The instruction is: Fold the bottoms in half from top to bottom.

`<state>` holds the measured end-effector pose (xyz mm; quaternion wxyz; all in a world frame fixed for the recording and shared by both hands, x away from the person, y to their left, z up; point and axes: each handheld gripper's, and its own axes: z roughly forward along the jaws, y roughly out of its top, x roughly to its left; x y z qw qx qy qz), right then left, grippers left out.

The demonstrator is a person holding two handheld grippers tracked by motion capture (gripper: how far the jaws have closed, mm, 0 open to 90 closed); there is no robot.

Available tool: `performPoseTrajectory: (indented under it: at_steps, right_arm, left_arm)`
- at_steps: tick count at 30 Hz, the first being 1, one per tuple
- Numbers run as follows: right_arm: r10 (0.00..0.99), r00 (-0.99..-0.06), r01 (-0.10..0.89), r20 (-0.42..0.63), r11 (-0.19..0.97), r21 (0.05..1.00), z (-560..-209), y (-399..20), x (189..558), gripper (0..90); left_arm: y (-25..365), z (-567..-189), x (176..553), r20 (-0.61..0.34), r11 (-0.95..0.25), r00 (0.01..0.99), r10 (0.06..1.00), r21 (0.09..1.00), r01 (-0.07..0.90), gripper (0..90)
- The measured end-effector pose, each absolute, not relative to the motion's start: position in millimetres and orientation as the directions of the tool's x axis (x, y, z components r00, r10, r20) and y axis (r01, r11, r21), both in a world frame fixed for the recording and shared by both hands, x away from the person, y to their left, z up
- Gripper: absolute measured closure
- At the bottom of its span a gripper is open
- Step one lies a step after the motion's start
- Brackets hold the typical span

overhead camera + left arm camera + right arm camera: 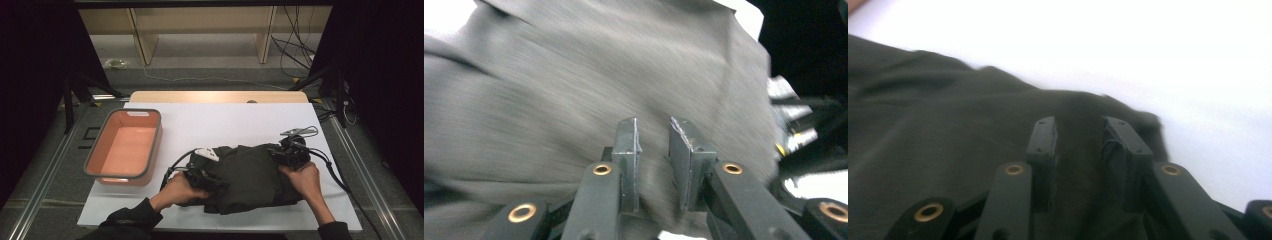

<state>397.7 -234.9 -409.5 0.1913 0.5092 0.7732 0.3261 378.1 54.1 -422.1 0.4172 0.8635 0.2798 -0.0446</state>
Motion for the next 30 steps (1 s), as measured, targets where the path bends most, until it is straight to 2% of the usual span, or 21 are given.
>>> performPoseTrajectory:
  at_steps: [6, 11, 22, 27, 30]
  right_arm:
    - [0.893, -0.449, 0.670, 0.033, 0.312, 0.673, -419.5, -211.6, 387.6, 69.1]
    - [0.882, -0.471, 0.677, -0.005, 0.366, 0.638, -433.1, -202.7, 371.7, 74.5]
    - [0.877, -0.479, 0.702, -0.042, 0.411, 0.581, -458.6, -186.3, 361.0, 76.0]
    - [0.877, -0.479, 0.705, -0.037, 0.410, 0.578, -460.5, -185.2, 361.1, 76.3]
    - [0.878, -0.478, 0.708, -0.020, 0.398, 0.584, -456.5, -187.4, 362.0, 72.4]
  left_arm:
    - [62.8, -422.7, 408.8, -0.250, -0.428, 0.771, 0.586, 0.713, 0.556, 83.0]
    - [68.0, -438.5, 430.5, -0.256, -0.394, 0.717, 0.649, 0.693, 0.604, 88.9]
    - [55.6, -459.5, 462.7, -0.257, -0.388, 0.685, 0.682, 0.667, 0.637, 89.3]
    - [59.4, -460.2, 462.8, -0.288, -0.360, 0.672, 0.682, 0.667, 0.652, 89.3]
    - [63.7, -454.9, 459.2, -0.289, -0.361, 0.674, 0.680, 0.668, 0.651, 89.1]
